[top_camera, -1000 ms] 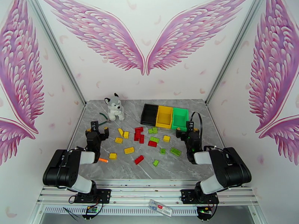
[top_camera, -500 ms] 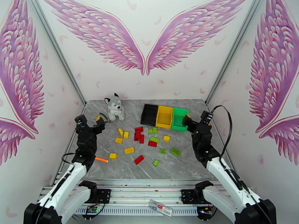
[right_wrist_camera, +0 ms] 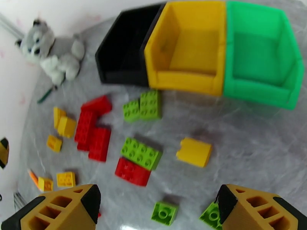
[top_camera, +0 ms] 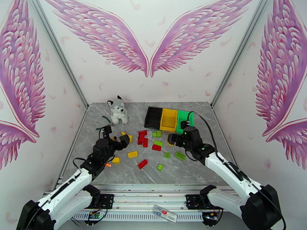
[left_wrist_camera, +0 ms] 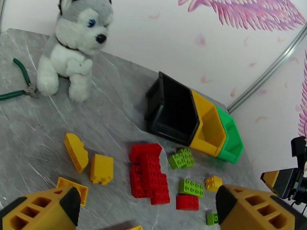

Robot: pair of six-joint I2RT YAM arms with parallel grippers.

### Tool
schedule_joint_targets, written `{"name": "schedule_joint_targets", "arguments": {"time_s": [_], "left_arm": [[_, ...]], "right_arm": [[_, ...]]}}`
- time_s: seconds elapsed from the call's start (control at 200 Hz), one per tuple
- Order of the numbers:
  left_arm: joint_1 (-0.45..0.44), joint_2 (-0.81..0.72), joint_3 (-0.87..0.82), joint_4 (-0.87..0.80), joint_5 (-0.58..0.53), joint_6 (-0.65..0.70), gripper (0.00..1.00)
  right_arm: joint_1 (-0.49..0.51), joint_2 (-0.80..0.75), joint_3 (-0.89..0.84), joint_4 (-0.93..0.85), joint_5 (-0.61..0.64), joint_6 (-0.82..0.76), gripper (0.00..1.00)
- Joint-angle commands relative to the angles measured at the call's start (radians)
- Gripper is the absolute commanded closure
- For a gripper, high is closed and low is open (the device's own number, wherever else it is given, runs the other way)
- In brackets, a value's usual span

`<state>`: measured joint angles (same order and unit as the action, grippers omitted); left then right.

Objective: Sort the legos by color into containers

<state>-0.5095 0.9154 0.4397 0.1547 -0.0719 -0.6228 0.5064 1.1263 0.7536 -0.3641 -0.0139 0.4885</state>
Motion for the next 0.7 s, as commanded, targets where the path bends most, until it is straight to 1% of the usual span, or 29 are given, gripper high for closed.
{"name": "schedule_joint_targets", "arguments": {"time_s": [0.0,0.065,0.125,0.19,0.295,0.375,0.495,0.575,0.695], "left_arm": [[-0.064,0.029,-0.006,0.026,-0.011,0.032,0.01],[-0.111,0.057,0.002,0.029,-0.038,0.062,0.01],[-0.136,0.092,0.020,0.022,-0.054,0.084,0.01],[-0.143,0.138,0.036,0.025,-0.050,0.073,0.01],[-0.145,0.221,0.048,0.055,-0.011,0.037,0.01],[-0.145,0.274,0.065,0.053,0.001,0.022,0.01],[-0.144,0.317,0.083,0.052,0.021,0.009,0.01],[-0.144,0.313,0.090,0.035,0.019,0.012,0.01],[-0.142,0.271,0.081,0.020,-0.002,0.018,0.01]], "right_arm": [[0.110,-0.037,-0.038,-0.102,0.031,0.043,0.13],[0.163,-0.081,-0.081,-0.118,0.043,0.082,0.14],[0.209,-0.123,-0.133,-0.120,0.044,0.133,0.14],[0.259,-0.158,-0.193,-0.103,0.050,0.203,0.16],[0.332,-0.180,-0.279,-0.050,0.065,0.308,0.21],[0.389,-0.178,-0.313,-0.013,0.080,0.358,0.24],[0.464,-0.157,-0.319,0.019,0.108,0.393,0.22],[0.490,-0.121,-0.305,0.020,0.120,0.399,0.19],[0.515,-0.044,-0.279,0.040,0.116,0.395,0.19]]}}
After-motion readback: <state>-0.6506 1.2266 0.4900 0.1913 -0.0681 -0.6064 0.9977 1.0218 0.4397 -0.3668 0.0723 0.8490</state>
